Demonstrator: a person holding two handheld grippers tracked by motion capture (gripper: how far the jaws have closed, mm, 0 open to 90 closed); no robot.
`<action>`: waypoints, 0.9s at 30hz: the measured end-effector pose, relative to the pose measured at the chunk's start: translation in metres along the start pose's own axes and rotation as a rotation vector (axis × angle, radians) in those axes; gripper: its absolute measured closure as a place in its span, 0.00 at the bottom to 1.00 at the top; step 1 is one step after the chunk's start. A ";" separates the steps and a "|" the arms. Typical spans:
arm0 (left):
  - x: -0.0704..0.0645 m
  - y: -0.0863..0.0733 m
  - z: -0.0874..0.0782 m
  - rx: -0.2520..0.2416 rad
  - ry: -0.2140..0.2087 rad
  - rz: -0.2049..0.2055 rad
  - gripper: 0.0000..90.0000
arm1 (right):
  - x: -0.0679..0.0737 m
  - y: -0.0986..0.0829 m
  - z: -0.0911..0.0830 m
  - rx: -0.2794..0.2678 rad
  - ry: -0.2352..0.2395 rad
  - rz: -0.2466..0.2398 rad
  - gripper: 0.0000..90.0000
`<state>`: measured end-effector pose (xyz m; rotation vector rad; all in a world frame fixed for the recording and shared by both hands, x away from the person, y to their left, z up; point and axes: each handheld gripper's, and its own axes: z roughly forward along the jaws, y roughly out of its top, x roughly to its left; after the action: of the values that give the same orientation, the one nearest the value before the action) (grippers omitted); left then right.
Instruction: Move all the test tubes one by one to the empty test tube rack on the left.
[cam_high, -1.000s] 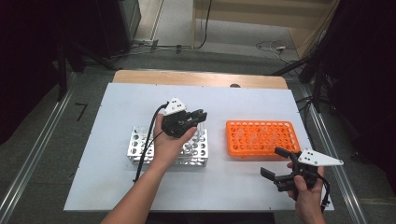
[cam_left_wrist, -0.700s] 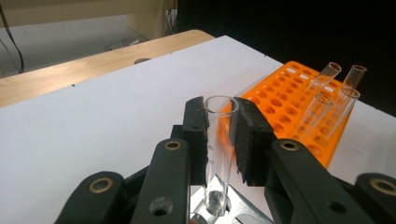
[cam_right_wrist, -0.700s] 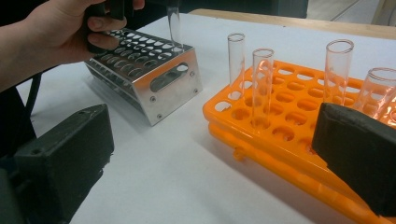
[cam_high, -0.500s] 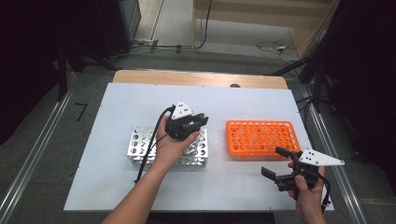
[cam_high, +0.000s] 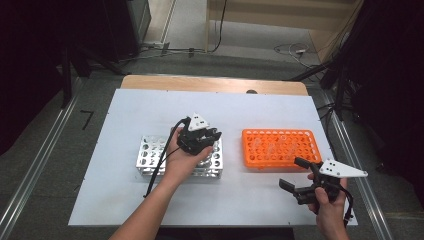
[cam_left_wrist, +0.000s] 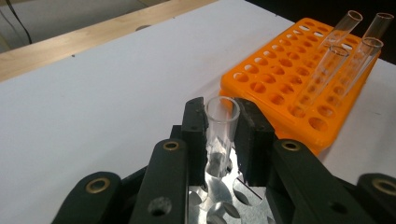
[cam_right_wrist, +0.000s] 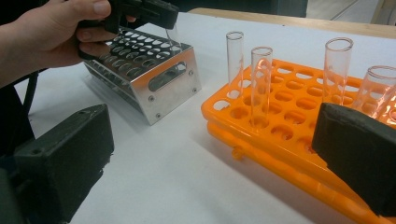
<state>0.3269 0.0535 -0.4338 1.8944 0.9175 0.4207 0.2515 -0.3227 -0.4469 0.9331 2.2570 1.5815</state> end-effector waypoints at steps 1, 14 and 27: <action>0.000 0.000 0.000 0.002 -0.001 -0.006 0.81 | 0.000 0.000 0.000 0.002 -0.001 0.002 0.00; -0.001 0.001 -0.021 -0.063 -0.028 -0.058 0.29 | -0.003 0.001 0.002 0.009 -0.019 0.003 0.00; -0.010 -0.019 -0.066 -0.116 -0.066 -0.078 0.01 | -0.018 0.006 0.005 0.011 -0.089 0.012 0.00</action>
<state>0.2712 0.0909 -0.4176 1.7506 0.9016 0.3553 0.2703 -0.3286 -0.4465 1.0011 2.2061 1.5030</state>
